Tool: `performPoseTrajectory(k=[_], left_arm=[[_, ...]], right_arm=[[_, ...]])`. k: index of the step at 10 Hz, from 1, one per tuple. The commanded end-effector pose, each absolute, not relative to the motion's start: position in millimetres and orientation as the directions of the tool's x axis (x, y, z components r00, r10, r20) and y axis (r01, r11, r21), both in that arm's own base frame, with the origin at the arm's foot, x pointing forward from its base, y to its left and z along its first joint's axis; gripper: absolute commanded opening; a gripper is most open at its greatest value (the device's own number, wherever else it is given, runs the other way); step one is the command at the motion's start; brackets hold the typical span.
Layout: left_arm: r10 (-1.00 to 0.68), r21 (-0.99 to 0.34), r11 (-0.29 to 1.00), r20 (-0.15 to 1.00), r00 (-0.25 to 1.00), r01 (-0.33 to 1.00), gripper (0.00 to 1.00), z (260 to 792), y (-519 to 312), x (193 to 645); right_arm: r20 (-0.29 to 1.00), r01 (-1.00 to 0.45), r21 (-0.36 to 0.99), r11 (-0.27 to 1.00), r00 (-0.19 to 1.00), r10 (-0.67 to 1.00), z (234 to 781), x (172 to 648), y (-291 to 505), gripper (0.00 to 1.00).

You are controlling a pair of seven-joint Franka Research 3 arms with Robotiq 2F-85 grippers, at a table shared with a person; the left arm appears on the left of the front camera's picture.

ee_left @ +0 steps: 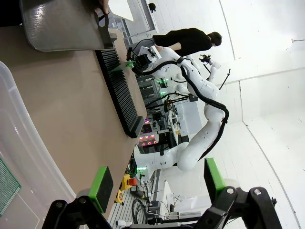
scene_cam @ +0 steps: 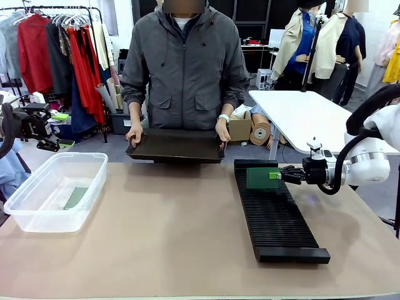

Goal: Sort PCBs into racks and boxes based on the side picked up.
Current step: If the short side of the Blank PCB is picked up, insert it into the PCB Rack ; if the long side is picked up, place it in the Organizing box.

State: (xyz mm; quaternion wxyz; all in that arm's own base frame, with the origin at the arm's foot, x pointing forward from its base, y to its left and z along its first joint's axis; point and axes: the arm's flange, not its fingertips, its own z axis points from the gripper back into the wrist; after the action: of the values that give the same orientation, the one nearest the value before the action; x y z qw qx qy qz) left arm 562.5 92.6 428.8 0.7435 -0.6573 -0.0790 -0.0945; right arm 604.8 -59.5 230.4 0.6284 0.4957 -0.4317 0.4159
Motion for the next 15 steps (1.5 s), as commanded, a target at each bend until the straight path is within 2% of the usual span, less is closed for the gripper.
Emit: performPoseTrajectory(k=[1, 8, 15], left_arm=[[-0.042, -0.963, 0.111, 0.242, 0.969, 0.245, 1.00, 429.9, 93.6, 561.2], [-0.042, -0.963, 0.111, 0.242, 0.969, 0.245, 1.00, 429.9, 93.6, 561.2], [-0.042, -0.963, 0.111, 0.242, 0.969, 0.245, 1.00, 429.9, 93.6, 561.2]], right_arm=[[0.947, -0.948, 0.290, 0.133, 0.305, 0.104, 230.1, 613.5, -59.8, 0.00], [0.953, -0.960, 0.277, 0.039, 0.280, 0.120, 228.6, 619.2, -64.2, 0.00], [0.961, -0.969, 0.237, 0.069, 0.244, 0.127, 221.4, 614.3, -65.0, 0.00]])
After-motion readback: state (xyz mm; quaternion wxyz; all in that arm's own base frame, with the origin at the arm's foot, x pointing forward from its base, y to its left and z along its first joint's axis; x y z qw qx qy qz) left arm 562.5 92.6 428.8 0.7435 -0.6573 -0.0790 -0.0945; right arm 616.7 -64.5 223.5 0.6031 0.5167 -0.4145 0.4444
